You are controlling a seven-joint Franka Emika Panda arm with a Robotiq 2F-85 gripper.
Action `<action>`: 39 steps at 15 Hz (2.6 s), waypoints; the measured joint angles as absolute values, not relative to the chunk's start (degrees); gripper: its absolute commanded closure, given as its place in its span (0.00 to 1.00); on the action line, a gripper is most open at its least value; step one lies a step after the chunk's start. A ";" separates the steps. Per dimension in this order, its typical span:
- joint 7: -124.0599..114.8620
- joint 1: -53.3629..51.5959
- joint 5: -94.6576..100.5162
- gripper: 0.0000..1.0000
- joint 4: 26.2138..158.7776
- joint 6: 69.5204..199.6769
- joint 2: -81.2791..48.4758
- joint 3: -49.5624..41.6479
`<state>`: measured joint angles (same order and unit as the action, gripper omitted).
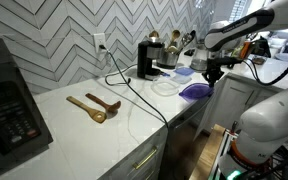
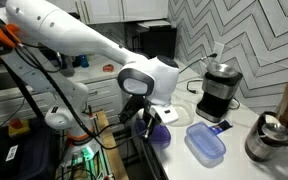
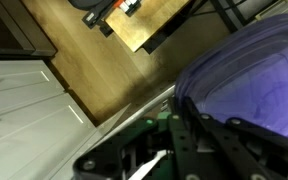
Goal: Take the lids off the containers and place them on the counter
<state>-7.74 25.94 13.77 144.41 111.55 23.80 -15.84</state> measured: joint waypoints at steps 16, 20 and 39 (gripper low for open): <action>-5.15 23.96 11.27 0.98 144.28 117.70 15.96 -17.14; -5.15 23.68 9.81 0.98 144.18 118.85 14.68 -17.17; -5.11 23.13 14.36 0.00 139.29 119.63 21.44 -16.20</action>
<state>-5.11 23.13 14.36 139.29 119.63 21.44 -16.20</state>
